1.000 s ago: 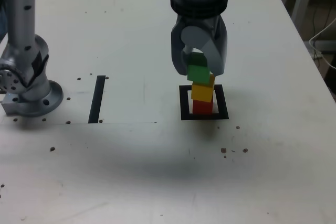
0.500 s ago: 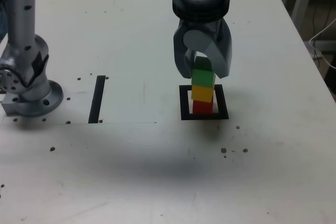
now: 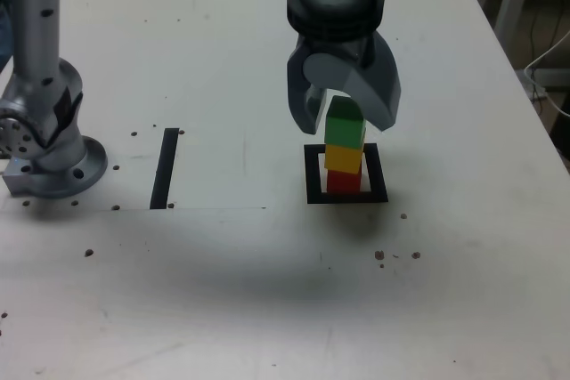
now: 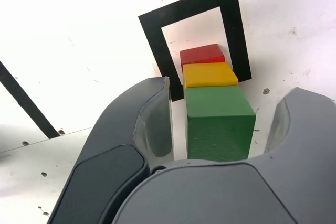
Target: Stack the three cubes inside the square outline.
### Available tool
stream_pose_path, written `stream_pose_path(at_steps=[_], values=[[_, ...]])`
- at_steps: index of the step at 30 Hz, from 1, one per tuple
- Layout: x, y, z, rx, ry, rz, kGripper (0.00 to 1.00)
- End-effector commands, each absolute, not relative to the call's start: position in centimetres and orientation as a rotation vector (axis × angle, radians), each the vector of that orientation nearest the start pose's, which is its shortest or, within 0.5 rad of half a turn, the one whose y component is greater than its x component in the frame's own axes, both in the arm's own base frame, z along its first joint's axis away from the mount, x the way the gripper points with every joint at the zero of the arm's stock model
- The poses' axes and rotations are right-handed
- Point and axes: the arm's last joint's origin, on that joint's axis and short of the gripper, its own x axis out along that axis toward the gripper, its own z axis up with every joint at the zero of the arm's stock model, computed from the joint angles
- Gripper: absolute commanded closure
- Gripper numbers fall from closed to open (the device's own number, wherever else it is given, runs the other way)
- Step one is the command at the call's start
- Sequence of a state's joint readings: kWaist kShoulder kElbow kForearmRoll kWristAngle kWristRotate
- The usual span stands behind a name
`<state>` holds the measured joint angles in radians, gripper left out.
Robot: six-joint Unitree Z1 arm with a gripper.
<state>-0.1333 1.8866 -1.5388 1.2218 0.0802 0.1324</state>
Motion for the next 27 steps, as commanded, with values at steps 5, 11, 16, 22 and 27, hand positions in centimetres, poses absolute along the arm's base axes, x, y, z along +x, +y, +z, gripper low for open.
stream_pose_path(at_steps=[5,11,16,22,27], values=[[32.8,-4.0,30.1,0.276,1.546,-0.146,0.0],[32.6,-4.0,30.8,0.284,1.528,-0.154,0.0],[32.6,-4.0,30.8,0.286,1.526,-0.158,0.0],[32.6,-4.0,30.8,0.287,1.528,-0.159,0.0],[32.3,-4.0,31.0,0.288,1.527,-0.16,0.0]])
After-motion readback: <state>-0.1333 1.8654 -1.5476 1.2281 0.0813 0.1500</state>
